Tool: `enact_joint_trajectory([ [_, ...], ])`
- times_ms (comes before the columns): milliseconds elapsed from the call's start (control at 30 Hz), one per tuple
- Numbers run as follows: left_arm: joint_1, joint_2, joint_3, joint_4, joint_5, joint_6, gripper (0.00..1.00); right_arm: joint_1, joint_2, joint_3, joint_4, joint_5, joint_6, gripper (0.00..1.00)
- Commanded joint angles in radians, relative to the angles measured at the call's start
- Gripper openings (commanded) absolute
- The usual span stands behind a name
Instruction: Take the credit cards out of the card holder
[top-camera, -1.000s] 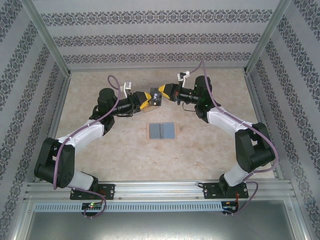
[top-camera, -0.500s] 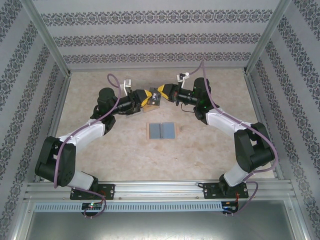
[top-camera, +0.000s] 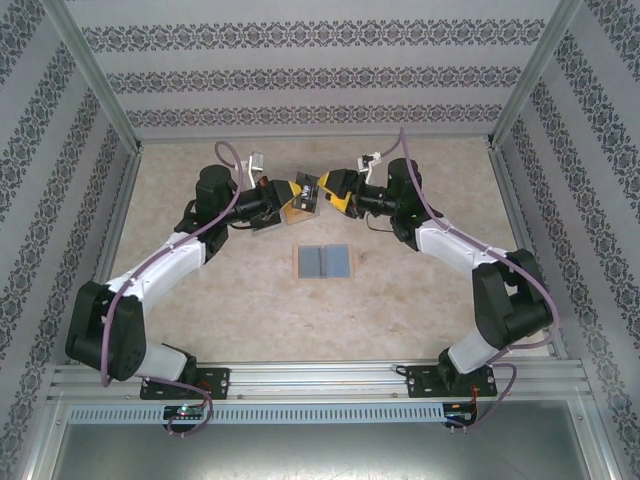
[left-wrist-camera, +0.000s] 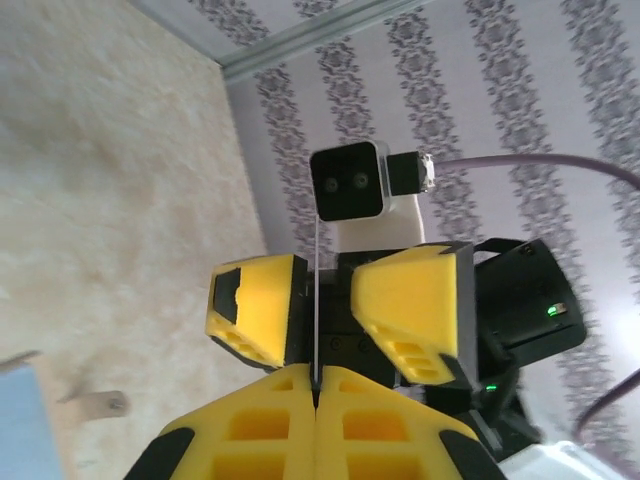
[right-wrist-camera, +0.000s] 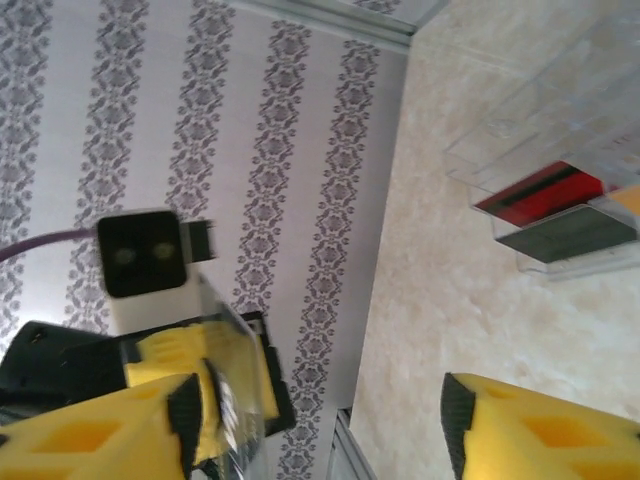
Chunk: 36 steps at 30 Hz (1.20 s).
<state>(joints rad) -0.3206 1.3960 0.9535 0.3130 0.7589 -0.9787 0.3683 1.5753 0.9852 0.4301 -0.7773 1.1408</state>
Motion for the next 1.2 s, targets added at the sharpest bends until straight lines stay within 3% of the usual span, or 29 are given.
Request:
enact_joint_trajectory([
  [0, -0.003, -0.071, 0.070, -0.344, -0.122, 0.369, 0.00, -0.024, -0.048, -0.042, -0.143, 0.051, -0.177, 0.81],
  [200, -0.004, -0.084, 0.151, -0.605, -0.319, 0.746, 0.00, -0.030, -0.066, -0.054, -0.361, 0.147, -0.386, 0.94],
  [433, -0.005, -0.054, 0.185, -0.640, -0.331, 1.121, 0.00, -0.031, -0.071, -0.050, -0.448, 0.219, -0.493, 0.97],
  [833, 0.036, 0.288, 0.441, -0.896, -0.352, 1.507, 0.00, -0.051, -0.040, -0.026, -0.484, 0.165, -0.536, 0.98],
  [1033, 0.064, 0.366, 0.491, -0.892, -0.435, 1.616, 0.00, -0.052, -0.036, -0.008, -0.494, 0.155, -0.526, 0.98],
  [1167, 0.073, 0.457, 0.599, -1.037, -0.452, 1.702, 0.00, -0.052, -0.035, 0.001, -0.497, 0.155, -0.514, 0.98],
])
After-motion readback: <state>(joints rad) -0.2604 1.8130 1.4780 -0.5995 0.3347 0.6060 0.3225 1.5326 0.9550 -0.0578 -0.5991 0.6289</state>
